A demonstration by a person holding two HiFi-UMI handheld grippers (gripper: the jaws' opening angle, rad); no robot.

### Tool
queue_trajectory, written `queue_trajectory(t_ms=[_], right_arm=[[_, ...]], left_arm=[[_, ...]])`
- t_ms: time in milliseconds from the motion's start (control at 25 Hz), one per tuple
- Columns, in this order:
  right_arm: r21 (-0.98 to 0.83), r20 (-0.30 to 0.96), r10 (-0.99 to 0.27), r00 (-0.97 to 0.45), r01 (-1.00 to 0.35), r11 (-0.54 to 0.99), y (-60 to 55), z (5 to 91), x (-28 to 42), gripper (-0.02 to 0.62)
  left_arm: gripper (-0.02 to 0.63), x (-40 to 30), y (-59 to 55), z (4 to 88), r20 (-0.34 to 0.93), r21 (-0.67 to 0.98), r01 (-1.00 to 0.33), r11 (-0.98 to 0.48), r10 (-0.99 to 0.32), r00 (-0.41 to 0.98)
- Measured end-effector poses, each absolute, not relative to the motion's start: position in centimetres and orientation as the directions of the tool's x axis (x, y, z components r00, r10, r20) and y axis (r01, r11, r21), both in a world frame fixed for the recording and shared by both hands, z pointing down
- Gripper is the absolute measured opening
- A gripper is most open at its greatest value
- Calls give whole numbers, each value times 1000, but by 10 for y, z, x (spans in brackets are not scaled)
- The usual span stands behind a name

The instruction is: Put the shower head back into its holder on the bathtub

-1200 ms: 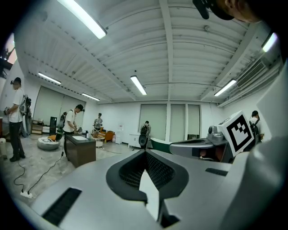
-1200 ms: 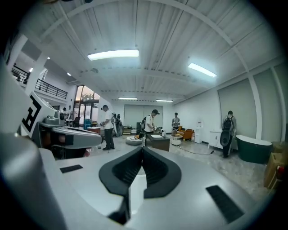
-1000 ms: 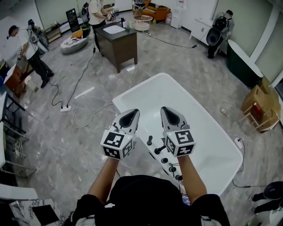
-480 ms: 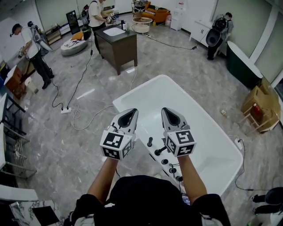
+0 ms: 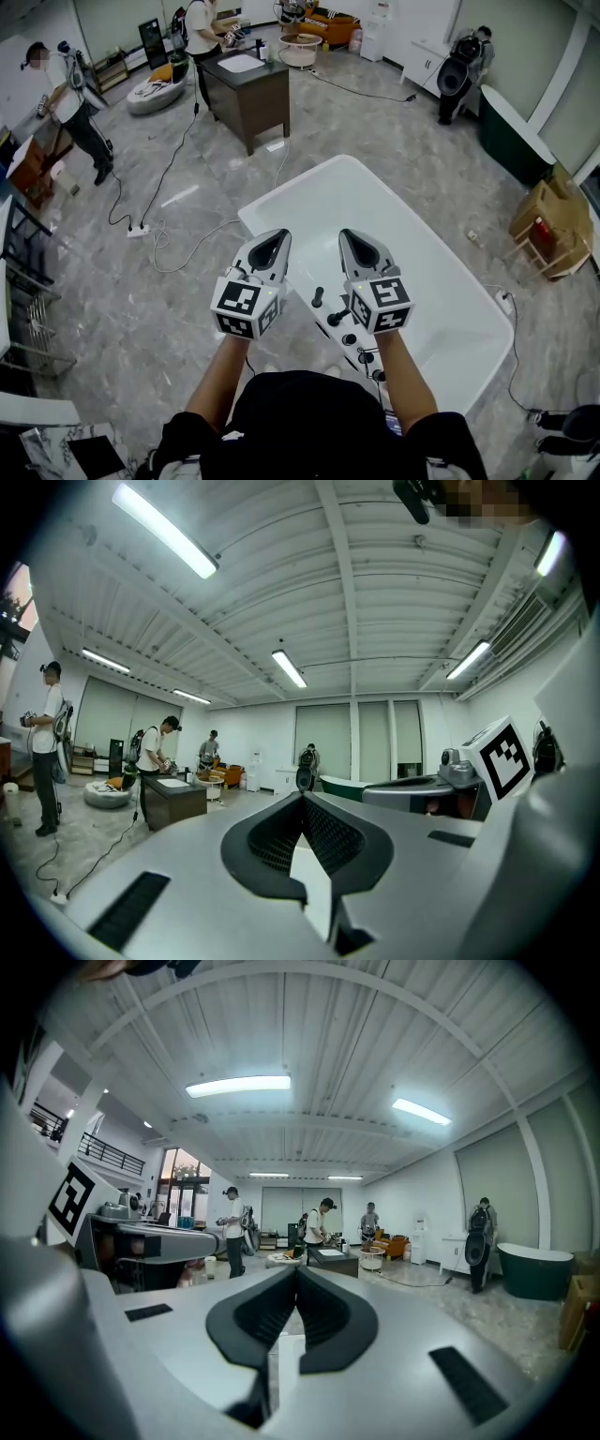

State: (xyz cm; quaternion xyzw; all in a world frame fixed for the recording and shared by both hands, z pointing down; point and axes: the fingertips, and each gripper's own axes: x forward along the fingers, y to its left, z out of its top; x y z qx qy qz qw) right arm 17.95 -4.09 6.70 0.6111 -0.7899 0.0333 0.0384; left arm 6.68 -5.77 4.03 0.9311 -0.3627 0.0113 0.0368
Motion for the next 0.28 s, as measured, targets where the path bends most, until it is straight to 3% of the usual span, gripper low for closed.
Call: queue_trajectory(t_ms=[280], right_arm=[[-4,109,-961,-254,-967,255,-38,74,174,23]], left_arm=[[14,67,-55,48,64,37,-669,-743,-666,743]])
